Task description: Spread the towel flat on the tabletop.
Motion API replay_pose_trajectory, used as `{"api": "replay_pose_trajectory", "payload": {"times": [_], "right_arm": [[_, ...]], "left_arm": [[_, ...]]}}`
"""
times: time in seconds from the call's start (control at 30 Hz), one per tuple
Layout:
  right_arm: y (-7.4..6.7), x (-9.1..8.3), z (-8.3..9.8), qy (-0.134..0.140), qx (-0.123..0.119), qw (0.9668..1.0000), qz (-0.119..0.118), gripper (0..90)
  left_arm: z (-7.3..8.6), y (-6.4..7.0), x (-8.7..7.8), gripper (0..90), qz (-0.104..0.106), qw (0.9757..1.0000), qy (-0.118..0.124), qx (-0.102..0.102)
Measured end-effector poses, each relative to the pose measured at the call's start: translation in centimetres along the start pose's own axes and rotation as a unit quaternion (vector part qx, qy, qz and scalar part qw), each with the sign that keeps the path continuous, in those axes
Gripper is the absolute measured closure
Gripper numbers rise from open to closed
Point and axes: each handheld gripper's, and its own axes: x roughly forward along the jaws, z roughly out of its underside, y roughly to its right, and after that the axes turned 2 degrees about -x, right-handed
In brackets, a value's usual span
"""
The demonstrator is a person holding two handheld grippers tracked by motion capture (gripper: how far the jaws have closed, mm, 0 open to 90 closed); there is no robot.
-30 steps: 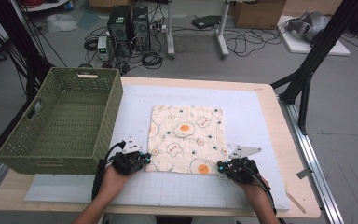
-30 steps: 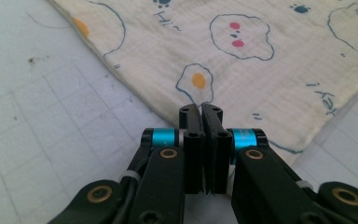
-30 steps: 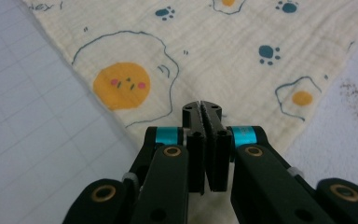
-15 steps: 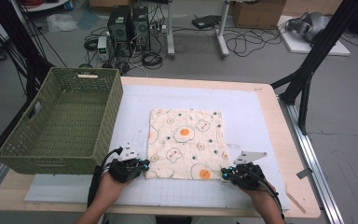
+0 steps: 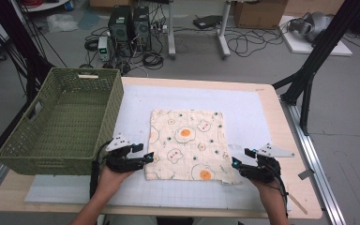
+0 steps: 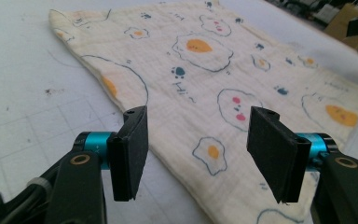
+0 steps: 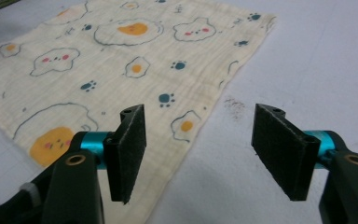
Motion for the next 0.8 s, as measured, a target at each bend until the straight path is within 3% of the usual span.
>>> {"api": "replay_pose_trajectory", "payload": {"times": [0.13, 0.33, 0.43, 0.57, 0.8], "right_arm": [[0.2, 0.4, -0.5, 0.005, -0.002, 1.0000, 0.002, 29.4], [0.5, 1.1, -1.5, 0.018, -0.006, 0.9998, 0.003, 27.9], [0.9, 1.6, -2.3, 0.024, -0.005, 0.9996, 0.015, 25.2], [0.5, 2.0, -2.8, 0.038, -0.023, 0.9982, 0.041, 21.6], [0.5, 1.4, -1.8, 0.036, -0.021, 0.9983, 0.040, 14.0]], "left_arm": [[-1.0, -0.6, 0.4, 31.0, -0.004, 0.9998, 0.021, -0.004], [-2.0, -1.0, 0.8, 21.3, -0.019, 0.9980, 0.059, 0.011], [-2.1, -1.0, 0.9, 19.9, -0.017, 0.9978, 0.059, 0.025], [-1.9, -0.9, 0.5, 21.0, -0.005, 0.9977, 0.065, 0.019], [-1.6, -0.9, -0.3, 21.3, -0.013, 0.9971, 0.071, 0.023]]}}
